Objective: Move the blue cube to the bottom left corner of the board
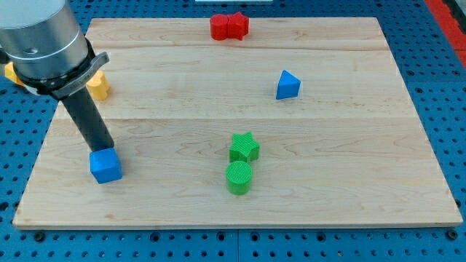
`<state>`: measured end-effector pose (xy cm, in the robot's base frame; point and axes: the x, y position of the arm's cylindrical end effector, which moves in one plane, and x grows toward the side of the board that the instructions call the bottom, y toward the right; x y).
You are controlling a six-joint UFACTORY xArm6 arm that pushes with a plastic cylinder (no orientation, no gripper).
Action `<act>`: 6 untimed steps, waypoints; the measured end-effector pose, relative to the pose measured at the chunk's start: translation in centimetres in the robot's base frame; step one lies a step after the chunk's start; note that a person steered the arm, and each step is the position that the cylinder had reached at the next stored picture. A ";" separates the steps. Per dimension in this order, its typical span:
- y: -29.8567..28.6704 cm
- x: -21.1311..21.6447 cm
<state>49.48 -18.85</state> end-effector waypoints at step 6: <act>26.9 -4.0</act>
